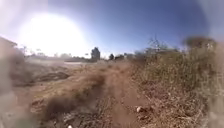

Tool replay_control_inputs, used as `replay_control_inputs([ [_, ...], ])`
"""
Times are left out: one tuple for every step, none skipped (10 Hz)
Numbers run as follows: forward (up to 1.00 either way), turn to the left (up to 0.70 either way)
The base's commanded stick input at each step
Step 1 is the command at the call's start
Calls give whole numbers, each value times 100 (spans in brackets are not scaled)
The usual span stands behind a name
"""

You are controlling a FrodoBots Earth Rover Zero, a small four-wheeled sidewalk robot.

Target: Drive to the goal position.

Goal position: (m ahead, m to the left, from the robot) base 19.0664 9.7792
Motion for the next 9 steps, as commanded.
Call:
replay_control_inputs([
  [50,0],
  [50,0],
  [50,0],
  [50,0],
  [50,0],
  [50,0],
  [50,0],
  [50,0],
  [50,0],
])
